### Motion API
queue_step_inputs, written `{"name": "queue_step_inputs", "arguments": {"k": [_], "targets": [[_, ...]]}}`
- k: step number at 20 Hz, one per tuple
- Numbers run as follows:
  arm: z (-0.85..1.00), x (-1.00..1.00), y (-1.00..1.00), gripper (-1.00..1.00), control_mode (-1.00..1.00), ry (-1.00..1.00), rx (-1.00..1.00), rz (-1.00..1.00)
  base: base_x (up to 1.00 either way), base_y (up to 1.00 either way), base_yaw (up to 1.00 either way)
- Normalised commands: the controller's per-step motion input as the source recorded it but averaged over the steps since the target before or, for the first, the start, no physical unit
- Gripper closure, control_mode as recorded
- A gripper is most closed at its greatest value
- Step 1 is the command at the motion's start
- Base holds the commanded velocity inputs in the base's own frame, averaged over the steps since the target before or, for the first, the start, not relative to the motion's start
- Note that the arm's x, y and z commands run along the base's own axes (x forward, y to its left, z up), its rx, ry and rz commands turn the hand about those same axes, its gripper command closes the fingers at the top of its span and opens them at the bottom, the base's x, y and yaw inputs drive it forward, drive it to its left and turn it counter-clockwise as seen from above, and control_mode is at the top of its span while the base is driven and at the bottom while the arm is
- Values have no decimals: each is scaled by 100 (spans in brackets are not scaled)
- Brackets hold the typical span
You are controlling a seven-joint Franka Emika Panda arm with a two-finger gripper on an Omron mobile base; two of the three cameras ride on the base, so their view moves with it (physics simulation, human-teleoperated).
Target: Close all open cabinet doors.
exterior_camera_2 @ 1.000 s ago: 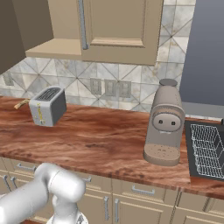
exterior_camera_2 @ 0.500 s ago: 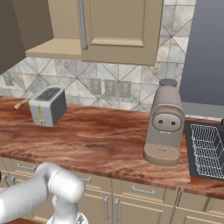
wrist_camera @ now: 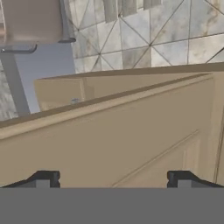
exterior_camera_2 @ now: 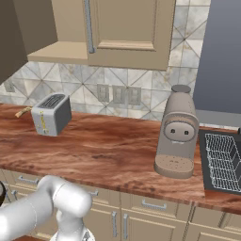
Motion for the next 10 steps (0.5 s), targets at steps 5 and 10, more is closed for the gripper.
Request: {"name": "queue_step_inputs", "arguments": {"k": [5, 10], "targets": [[6, 0, -75, -100, -100, 4, 9, 0, 0, 0, 0], [0, 7, -87, -100, -100, 7, 12, 2, 0, 0, 0]]}}
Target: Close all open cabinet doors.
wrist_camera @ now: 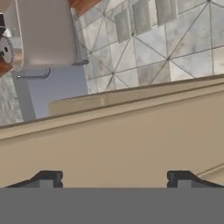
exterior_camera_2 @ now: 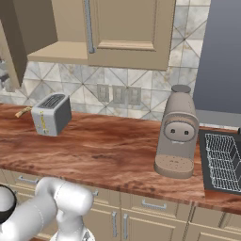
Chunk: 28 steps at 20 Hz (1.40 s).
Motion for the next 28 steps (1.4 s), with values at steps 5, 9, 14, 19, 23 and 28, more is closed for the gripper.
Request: {"name": "queue_step_inputs", "arguments": {"k": [5, 9, 14, 19, 23, 28], "targets": [[4, 45, -95, -100, -100, 9, 16, 6, 0, 0, 0], [15, 72, -89, -100, -100, 8, 18, 11, 0, 0, 0], [12, 59, -74, -100, -100, 5, 16, 14, 0, 0, 0], [5, 59, -52, -100, -100, 2, 13, 13, 0, 0, 0], [3, 70, -38, -100, -100, 0, 10, 10, 0, 0, 0], [5, 82, -39, -100, -100, 0, 9, 10, 0, 0, 0]]}}
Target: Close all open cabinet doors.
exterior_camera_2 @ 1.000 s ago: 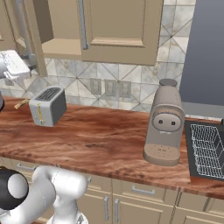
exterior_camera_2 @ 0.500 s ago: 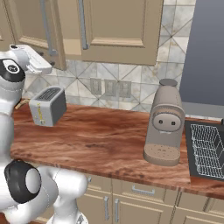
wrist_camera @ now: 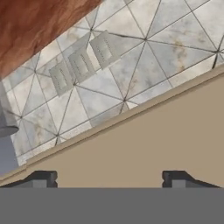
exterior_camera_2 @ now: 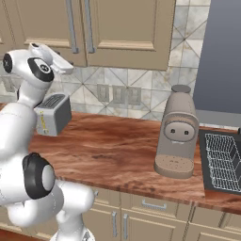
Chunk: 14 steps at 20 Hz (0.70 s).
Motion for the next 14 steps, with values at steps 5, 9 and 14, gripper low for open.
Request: {"name": "queue_step_inputs", "arguments": {"k": [5, 9, 14], "targets": [[2, 87, -26, -100, -100, 3, 11, 8, 0, 0, 0], [0, 52, -6, -100, -100, 7, 11, 7, 0, 0, 0], [-12, -19, 15, -100, -100, 4, 4, 7, 0, 0, 0]]}}
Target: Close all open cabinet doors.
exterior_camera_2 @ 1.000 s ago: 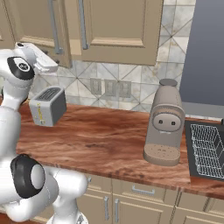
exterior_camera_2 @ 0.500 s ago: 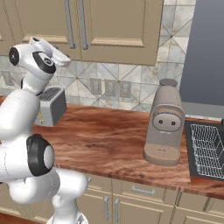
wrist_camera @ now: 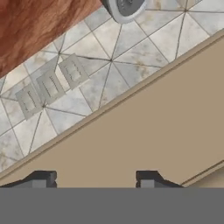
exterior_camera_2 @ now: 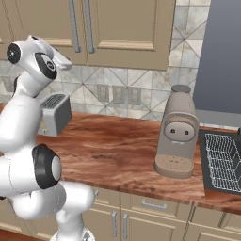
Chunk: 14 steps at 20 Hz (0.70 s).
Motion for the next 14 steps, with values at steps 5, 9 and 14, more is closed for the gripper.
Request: {"name": "queue_step_inputs", "arguments": {"k": [5, 9, 14], "targets": [[-1, -88, 23, -100, -100, 0, 1, 4, 0, 0, 0], [0, -100, 24, -100, -100, 0, 1, 4, 0, 0, 0], [0, -100, 12, -100, -100, 0, 5, 1, 0, 0, 0]]}}
